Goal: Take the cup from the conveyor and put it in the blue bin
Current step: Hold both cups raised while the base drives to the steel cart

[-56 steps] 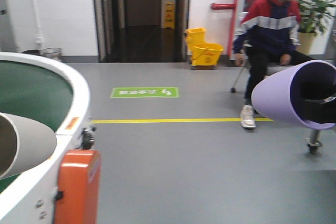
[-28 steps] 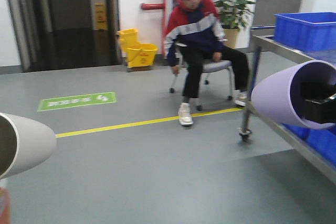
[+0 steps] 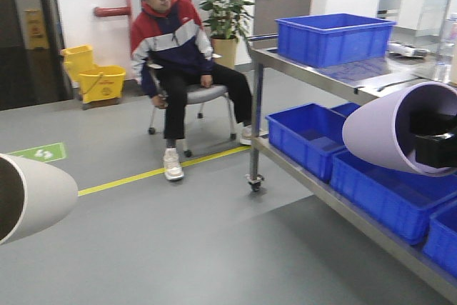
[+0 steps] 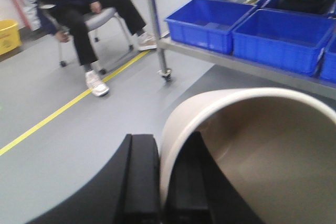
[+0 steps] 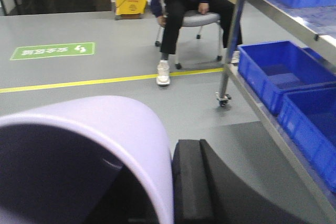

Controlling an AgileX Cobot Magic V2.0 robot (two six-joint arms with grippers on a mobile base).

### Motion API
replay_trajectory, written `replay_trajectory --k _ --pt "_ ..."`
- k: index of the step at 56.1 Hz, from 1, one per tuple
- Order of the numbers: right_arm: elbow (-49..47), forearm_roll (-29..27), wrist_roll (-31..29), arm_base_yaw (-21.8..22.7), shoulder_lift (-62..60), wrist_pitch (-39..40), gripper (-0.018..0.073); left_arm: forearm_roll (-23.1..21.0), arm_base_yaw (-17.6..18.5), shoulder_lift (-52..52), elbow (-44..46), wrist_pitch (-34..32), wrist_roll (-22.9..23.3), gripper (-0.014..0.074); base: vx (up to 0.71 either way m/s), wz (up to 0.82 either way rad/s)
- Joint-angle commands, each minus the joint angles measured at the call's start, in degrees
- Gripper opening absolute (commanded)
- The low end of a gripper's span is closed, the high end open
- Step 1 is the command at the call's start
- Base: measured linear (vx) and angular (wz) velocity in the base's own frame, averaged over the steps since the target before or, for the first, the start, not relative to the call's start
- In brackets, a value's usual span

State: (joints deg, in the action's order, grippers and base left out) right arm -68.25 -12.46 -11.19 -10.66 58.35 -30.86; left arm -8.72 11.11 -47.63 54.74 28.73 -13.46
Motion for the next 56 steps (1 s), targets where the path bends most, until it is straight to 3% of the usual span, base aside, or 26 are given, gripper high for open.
replay_trajectory --k 1,56 --pt "-1.75 -0.32 -0.55 -0.02 -0.94 5.13 -0.0009 -0.92 0.34 0.6 1.55 -5.0 0.42 -0.0008 0.23 -0.35" --pt "-1.75 -0.32 -0.55 -0.02 -0.94 5.13 -0.0009 -0.92 0.34 0.6 1.55 -5.0 0.42 -0.0008 0.31 -0.11"
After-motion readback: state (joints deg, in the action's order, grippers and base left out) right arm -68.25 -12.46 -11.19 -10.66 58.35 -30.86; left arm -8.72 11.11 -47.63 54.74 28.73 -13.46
